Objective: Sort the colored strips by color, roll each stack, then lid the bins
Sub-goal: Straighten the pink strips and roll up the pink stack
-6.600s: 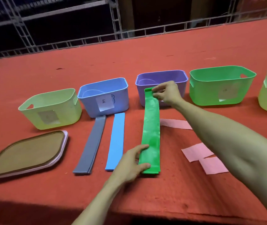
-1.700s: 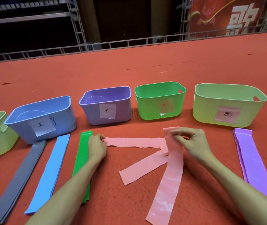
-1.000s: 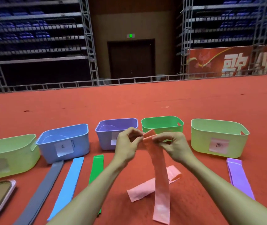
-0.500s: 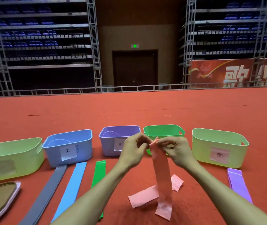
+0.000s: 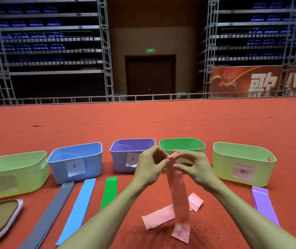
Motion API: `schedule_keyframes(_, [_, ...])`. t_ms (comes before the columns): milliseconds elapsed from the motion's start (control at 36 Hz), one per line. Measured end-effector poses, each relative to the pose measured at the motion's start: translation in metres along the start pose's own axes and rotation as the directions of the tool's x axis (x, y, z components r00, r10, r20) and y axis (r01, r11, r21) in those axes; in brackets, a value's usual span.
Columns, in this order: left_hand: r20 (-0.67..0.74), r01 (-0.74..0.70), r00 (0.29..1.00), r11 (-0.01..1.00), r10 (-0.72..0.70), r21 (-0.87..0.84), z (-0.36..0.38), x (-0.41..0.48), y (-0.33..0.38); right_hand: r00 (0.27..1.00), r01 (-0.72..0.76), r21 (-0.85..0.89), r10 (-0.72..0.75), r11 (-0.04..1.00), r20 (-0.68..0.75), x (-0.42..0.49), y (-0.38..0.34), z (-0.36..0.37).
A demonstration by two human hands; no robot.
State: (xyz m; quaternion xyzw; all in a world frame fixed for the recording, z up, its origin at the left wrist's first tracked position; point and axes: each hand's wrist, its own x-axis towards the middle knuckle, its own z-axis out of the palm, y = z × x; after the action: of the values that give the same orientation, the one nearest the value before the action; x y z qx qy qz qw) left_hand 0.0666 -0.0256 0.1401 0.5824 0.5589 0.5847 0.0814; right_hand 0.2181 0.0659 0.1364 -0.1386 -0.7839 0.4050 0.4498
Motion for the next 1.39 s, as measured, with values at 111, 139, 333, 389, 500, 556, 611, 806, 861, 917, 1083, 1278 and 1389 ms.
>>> schedule_keyframes(111, [-0.019, -0.009, 1.0, 0.999, 0.008, -0.046, 0.002, 0.001, 0.002, 0.999, 0.008, -0.004, -0.008, 1.0, -0.049, 0.003, -0.003, 0.001])
schedule_keyframes(139, [-0.021, -0.013, 1.0, 0.998, 0.012, -0.061, 0.003, 0.0, 0.004, 0.997, 0.021, -0.024, -0.022, 1.0, -0.073, 0.005, -0.003, 0.001])
schedule_keyframes(333, [0.121, -0.03, 0.992, 0.992, 0.045, -0.123, 0.021, -0.023, -0.002, 0.97, 0.11, -0.06, -0.121, 0.992, -0.211, 0.017, -0.013, -0.005])
schedule_keyframes(389, [0.152, -0.034, 0.987, 0.99, 0.055, -0.138, 0.027, -0.03, -0.005, 0.955, 0.154, -0.102, -0.174, 0.983, -0.238, 0.021, -0.019, -0.009])
schedule_keyframes(500, [0.212, -0.035, 0.975, 0.991, 0.062, -0.13, 0.038, -0.044, -0.009, 0.929, 0.191, -0.172, -0.234, 0.966, -0.287, 0.025, -0.028, -0.017])
schedule_keyframes(556, [0.22, -0.026, 0.974, 0.994, 0.048, -0.103, 0.042, -0.049, -0.011, 0.92, 0.185, -0.182, -0.235, 0.966, -0.313, 0.026, -0.031, -0.021])
schedule_keyframes(611, [0.244, -0.005, 0.969, 0.995, 0.029, -0.095, 0.044, -0.055, -0.011, 0.915, 0.175, -0.181, -0.228, 0.968, -0.333, 0.026, -0.034, -0.023])
schedule_keyframes(806, [0.321, 0.103, 0.944, 0.992, -0.077, -0.066, 0.049, -0.082, -0.023, 0.863, 0.077, -0.062, -0.098, 0.995, -0.496, 0.025, -0.037, -0.037])
schedule_keyframes(861, [0.316, 0.118, 0.945, 0.99, -0.088, -0.078, 0.048, -0.089, -0.025, 0.858, 0.045, -0.056, -0.067, 0.997, -0.509, 0.022, -0.037, -0.042])
schedule_keyframes(917, [0.308, 0.141, 0.946, 0.984, -0.103, -0.105, 0.045, -0.094, -0.027, 0.859, -0.012, -0.057, -0.019, 0.998, -0.512, 0.019, -0.031, -0.049])
schedule_keyframes(1083, [0.319, 0.205, 0.935, 0.971, -0.156, -0.126, 0.036, -0.104, -0.031, 0.848, -0.183, -0.058, 0.128, 0.981, -0.515, 0.0, 0.003, -0.059])
schedule_keyframes(1278, [0.411, 0.293, 0.869, 0.956, -0.275, 0.02, 0.032, -0.116, -0.041, 0.804, -0.322, -0.097, 0.218, 0.942, -0.554, -0.037, 0.043, -0.055])
schedule_keyframes(1389, [0.476, 0.256, 0.824, 0.951, -0.308, 0.172, 0.036, -0.123, -0.054, 0.762, -0.423, -0.126, 0.277, 0.897, -0.586, -0.068, 0.073, -0.049])
